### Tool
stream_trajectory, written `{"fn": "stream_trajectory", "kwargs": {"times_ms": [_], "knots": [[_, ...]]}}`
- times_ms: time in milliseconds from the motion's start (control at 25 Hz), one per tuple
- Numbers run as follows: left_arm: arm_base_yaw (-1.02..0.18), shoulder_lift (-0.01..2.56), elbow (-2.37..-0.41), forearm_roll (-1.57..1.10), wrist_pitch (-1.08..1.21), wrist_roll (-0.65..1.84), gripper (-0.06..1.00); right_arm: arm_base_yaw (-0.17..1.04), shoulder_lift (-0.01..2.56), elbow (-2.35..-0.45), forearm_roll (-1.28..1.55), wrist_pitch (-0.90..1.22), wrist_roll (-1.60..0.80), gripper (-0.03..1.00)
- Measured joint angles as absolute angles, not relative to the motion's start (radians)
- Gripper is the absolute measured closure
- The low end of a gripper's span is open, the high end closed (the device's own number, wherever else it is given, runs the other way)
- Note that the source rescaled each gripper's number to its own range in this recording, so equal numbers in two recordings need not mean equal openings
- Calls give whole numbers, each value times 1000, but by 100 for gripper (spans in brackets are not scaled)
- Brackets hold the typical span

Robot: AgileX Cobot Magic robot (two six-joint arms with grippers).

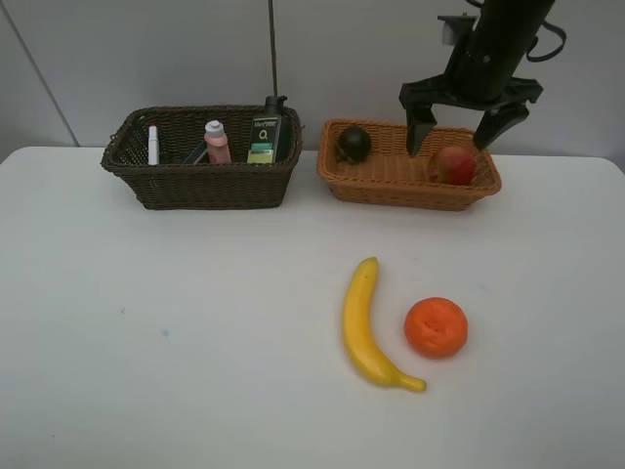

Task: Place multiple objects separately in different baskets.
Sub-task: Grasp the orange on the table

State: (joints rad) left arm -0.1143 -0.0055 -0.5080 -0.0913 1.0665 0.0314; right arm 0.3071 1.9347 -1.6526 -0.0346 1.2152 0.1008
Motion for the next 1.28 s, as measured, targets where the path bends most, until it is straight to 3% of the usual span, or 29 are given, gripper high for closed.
{"fn": "stream_trajectory", "kwargs": {"times_ms": [280,520,760,1280], "knots": [[-114,-5,-508,-91,1067,31,-1,361,1720,-1250,0,1219,125,-3],[-114,-5,-508,-91,1067,31,-1,514,1654,-1016,0,1055,172,-3],[-114,-5,-508,-91,1067,31,-1,598,1654,-912,0,864,203,-3],[-114,-5,-508,-91,1067,31,-1,598,1654,-764,-127,621,240,-3]]}}
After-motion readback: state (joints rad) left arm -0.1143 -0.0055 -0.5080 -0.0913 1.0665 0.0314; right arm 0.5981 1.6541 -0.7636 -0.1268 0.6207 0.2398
